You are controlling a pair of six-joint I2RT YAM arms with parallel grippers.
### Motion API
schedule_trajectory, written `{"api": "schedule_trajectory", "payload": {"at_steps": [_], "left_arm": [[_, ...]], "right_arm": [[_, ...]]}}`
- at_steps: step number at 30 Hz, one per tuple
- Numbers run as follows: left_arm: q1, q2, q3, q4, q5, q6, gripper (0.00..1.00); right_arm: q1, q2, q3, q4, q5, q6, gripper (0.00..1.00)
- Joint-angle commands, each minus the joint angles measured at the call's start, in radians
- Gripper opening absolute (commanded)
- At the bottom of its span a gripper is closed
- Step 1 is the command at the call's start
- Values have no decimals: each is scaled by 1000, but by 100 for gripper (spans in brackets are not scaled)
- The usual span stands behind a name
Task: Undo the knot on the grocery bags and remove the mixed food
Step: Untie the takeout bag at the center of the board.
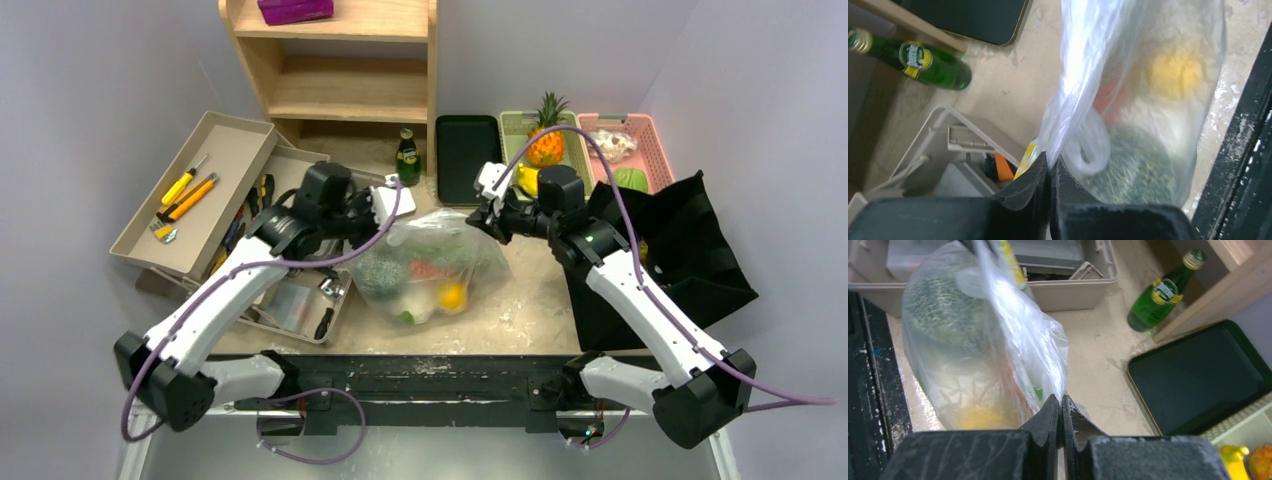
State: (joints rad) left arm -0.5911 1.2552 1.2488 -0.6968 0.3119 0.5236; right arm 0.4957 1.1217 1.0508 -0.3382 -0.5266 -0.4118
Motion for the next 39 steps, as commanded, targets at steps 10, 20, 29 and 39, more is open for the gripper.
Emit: {"api": "schedule_trajectory", "payload": {"at_steps": [10, 20, 29, 39], "left_arm": [[136, -381, -131, 120, 148, 92, 0], [-24, -465, -377, 70, 227, 320, 0], [-51, -427, -314, 83, 233, 355, 0], [-64, -429, -287, 43, 227, 429, 0]], "right_arm": [[-249, -7, 155, -27, -22, 133, 0], [-245, -125, -38, -213, -192, -18, 34], [-142, -45, 141, -180, -223, 38, 99], [-38, 164, 329, -173, -205, -108, 99]]}}
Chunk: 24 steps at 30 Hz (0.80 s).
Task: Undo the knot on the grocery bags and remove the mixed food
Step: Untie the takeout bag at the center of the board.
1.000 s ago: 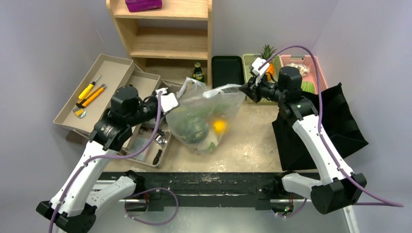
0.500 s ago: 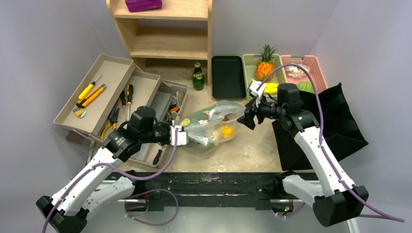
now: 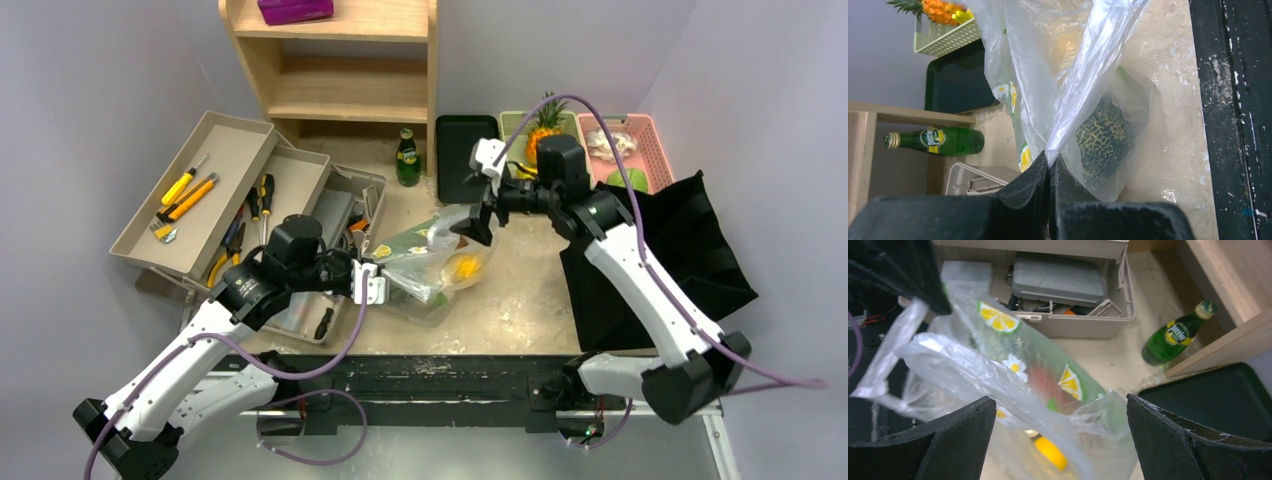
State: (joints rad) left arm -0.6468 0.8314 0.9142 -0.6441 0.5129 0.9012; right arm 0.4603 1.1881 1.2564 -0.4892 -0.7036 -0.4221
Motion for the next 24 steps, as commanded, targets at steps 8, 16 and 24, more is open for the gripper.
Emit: {"api": "schedule_trajectory", "payload": {"at_steps": [8, 16, 24], "left_arm": [[-8, 12, 59, 11, -9, 76, 0], [-5, 31, 84, 111, -92, -91, 0], [196, 125, 269, 216, -125, -547, 0]], "right_arm": [[13, 146, 141, -286, -143, -398, 99], [-2, 273, 289, -196, -67, -198, 10], [-179, 198, 347, 81, 109, 259, 0]]}}
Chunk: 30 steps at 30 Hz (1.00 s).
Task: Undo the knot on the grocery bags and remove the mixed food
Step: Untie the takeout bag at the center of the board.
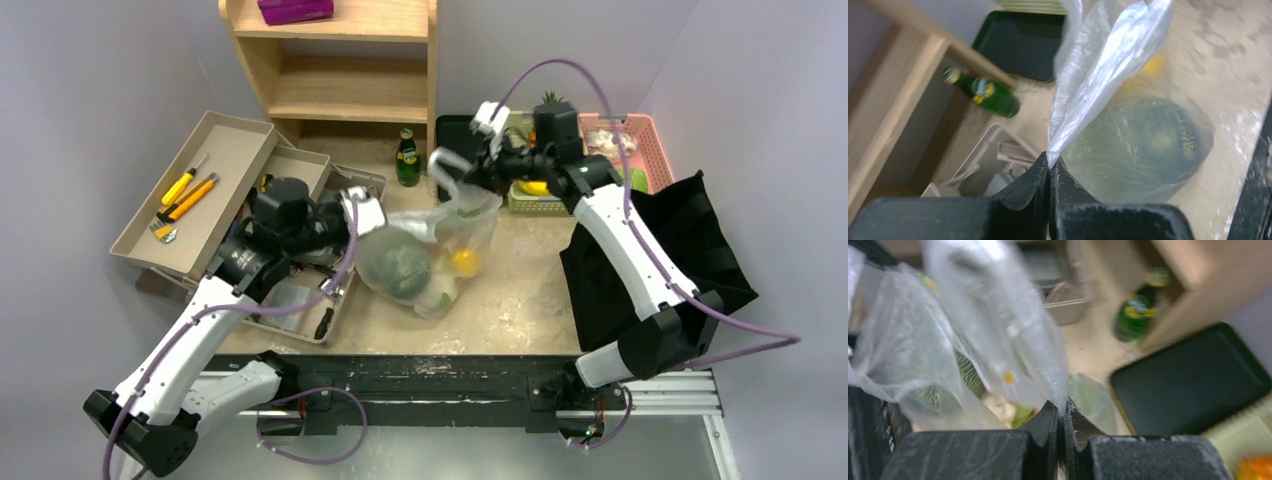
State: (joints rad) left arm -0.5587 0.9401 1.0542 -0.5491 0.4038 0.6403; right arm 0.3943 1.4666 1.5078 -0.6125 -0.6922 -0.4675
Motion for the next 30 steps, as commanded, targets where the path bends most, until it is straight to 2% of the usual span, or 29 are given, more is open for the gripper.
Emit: {"api": "schedule_trajectory", "payload": {"at_steps": [1, 3, 6, 8, 10, 14, 15, 18, 20, 21, 23, 25, 27, 28, 30], "left_arm": [[125, 10, 146, 103, 7, -290, 0], [131, -44, 123, 76, 65, -234, 0], [131, -132, -9, -13, 132, -76, 0], [131, -174, -123, -139, 131, 70, 0], [131, -211, -226, -189, 109, 193, 0], [129, -270, -300, -230, 126, 278, 0], [129, -276, -280, -246, 133, 281, 4], [129, -263, -99, -310, 160, 216, 35], [128, -206, 92, -321, 202, 80, 44], [124, -154, 201, -348, 240, 22, 46], [70, -38, 393, -389, 241, -97, 42], [-33, 71, 522, -390, 126, -182, 37], [-91, 131, 570, -340, 131, -220, 33], [-111, 151, 572, -271, 133, -260, 28], [-154, 227, 608, -251, 161, -306, 18]], "right_arm": [[-145, -97, 109, 211, 119, 360, 0], [-187, -137, 95, 185, 136, 420, 0], [-202, -244, -62, 180, 149, 448, 0], [-202, -310, -179, 178, 146, 474, 0], [-202, -363, -263, 166, 152, 518, 0], [-198, -425, -350, 175, 94, 576, 0], [-197, -431, -360, 175, 74, 591, 0], [-192, -456, -372, 174, 40, 616, 0], [-190, -474, -381, 196, 33, 633, 0], [-188, -478, -382, 218, 34, 656, 0], [-186, -474, -371, 254, 40, 690, 0], [-185, -466, -352, 292, 55, 728, 0], [-184, -460, -329, 334, 78, 768, 0], [-184, -457, -317, 347, 86, 786, 0], [-182, -452, -296, 368, 96, 813, 0]]}}
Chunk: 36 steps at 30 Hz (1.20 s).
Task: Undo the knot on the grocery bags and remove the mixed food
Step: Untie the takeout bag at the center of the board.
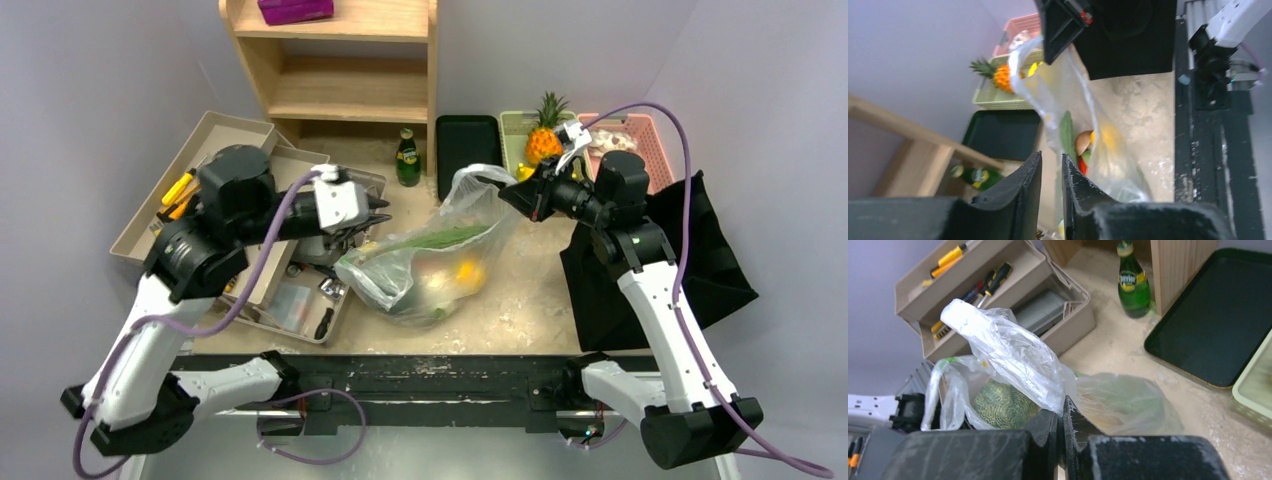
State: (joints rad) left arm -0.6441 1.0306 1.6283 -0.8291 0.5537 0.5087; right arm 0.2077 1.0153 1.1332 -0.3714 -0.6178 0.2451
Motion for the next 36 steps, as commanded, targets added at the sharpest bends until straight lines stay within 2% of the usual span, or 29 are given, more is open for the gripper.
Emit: {"api": "schedule_trajectory", "payload": {"at_steps": [1, 4, 10, 14, 20, 23, 26, 30, 33, 36], "left_arm": [[-96, 183, 65, 16, 19, -181, 14], [-174, 305, 127, 43, -14, -223, 10], [-214, 486, 170, 170, -307, -316, 5], [-214, 531, 123, 114, -359, -232, 3], [-214, 368, -240, 72, -404, -74, 3], [-218, 218, -379, -11, -221, 28, 10], [-226, 131, -453, -126, -146, 61, 16], [-227, 77, -544, -209, -111, 94, 18], [-229, 48, -622, -218, -136, 105, 23], [-229, 30, -708, -209, -208, 112, 33]], "right_arm": [[5, 1, 83, 134, 22, 110, 0], [8, 5, 80, 137, 29, 128, 0], [9, -13, 62, 116, 27, 116, 0], [9, -22, 56, 103, 43, 109, 0], [10, -20, 64, 99, 54, 108, 0], [9, -13, 80, 42, 97, 66, 0], [8, -11, 83, -9, 130, 23, 0], [7, -6, 45, -77, 139, -83, 0], [8, -13, 1, -136, 167, -193, 0], [8, -30, -37, -201, 182, -309, 0]]}}
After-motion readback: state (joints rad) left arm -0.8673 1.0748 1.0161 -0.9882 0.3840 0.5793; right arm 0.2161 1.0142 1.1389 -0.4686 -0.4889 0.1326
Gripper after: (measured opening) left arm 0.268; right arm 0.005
